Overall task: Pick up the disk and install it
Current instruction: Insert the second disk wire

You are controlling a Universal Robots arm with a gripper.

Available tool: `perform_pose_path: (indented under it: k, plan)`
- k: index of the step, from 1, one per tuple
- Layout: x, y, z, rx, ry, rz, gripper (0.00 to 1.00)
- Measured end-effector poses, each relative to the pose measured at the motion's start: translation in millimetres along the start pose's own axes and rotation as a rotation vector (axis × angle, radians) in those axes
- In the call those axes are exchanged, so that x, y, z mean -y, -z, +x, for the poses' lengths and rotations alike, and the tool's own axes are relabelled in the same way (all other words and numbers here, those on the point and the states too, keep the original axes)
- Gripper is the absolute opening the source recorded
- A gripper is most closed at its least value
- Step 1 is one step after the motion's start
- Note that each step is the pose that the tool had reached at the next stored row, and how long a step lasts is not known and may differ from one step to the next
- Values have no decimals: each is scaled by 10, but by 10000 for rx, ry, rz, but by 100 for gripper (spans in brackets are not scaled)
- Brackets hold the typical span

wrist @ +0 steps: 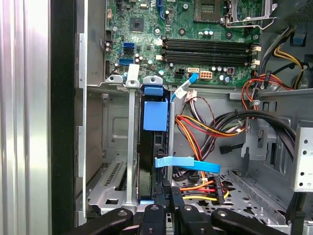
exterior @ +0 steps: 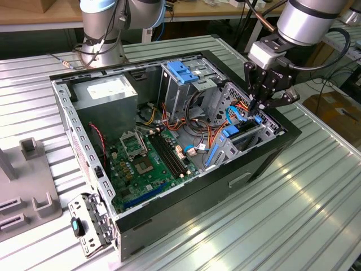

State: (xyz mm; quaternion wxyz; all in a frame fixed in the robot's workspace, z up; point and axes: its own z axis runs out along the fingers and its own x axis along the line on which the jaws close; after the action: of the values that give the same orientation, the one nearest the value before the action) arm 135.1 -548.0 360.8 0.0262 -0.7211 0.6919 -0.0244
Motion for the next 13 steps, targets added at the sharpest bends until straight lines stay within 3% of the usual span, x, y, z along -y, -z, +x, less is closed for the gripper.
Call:
perform_pose_path:
  k: [8,13]
  plan:
    - [-1,-10,0,2,0,0,16]
    - [-36,-50,0,67,-3,8,16]
